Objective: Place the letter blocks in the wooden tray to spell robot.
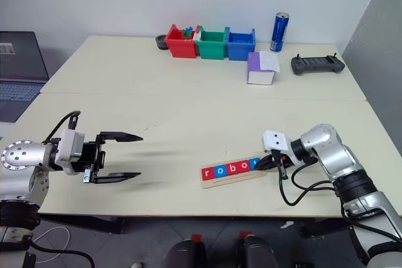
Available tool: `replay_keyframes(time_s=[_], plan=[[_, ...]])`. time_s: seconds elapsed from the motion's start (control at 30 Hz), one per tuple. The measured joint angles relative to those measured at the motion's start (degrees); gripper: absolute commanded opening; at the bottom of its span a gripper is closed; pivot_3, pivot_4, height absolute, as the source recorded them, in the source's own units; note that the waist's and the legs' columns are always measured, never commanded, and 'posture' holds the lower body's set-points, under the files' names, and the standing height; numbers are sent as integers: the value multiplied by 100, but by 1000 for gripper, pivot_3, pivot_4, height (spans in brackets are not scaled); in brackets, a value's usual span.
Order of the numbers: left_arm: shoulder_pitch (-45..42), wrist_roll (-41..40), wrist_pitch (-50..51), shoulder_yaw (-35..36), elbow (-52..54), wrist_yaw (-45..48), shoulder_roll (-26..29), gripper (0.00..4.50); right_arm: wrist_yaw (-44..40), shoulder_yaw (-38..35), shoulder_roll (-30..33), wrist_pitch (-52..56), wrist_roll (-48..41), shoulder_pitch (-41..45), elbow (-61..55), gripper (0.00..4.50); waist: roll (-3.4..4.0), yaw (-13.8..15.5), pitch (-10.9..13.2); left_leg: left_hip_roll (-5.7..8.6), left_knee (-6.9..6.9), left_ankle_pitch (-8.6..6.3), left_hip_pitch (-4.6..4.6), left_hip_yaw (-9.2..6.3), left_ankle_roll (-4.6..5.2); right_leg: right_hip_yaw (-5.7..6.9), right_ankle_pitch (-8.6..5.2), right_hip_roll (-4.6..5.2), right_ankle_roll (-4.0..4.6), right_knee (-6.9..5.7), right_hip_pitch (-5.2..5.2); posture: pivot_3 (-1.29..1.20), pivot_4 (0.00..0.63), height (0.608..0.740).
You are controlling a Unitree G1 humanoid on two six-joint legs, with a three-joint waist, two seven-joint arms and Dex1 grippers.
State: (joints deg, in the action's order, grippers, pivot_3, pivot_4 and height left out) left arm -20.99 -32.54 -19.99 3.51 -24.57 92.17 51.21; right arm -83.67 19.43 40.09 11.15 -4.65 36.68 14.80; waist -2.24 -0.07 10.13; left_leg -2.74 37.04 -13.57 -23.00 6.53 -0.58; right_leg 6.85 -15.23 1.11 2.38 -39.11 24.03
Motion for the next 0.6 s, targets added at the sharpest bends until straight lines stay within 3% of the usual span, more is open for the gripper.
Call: replay_keyframes(time_s=[0.17, 0.27, 0.6], plan=[[2, 12, 7, 42, 16, 0, 0, 4500, -178, -268, 201, 266, -389, 107, -377, 19, 1, -1, 0, 0, 0, 0, 0, 0, 0, 0, 0, 0, 0, 0, 0, 0, 150, 740], [1, 28, 10, 43, 16, 0, -1, 4500, -141, -575, 248, 450, -573, 380, -387, 573, 0, -3, 0, -1, 0, 0, 2, -1, 0, 1, 0, 0, 0, -1, 0, 0, 150, 740], [-78, 100, 10, 43, 4, 0, -15, 4500, -294, -360, 253, 574, -611, 191, -477, 4081, 0, -2, 0, 0, 0, 0, 0, 1, 1, 0, 0, 0, 0, 0, 0, 0, 150, 740]])
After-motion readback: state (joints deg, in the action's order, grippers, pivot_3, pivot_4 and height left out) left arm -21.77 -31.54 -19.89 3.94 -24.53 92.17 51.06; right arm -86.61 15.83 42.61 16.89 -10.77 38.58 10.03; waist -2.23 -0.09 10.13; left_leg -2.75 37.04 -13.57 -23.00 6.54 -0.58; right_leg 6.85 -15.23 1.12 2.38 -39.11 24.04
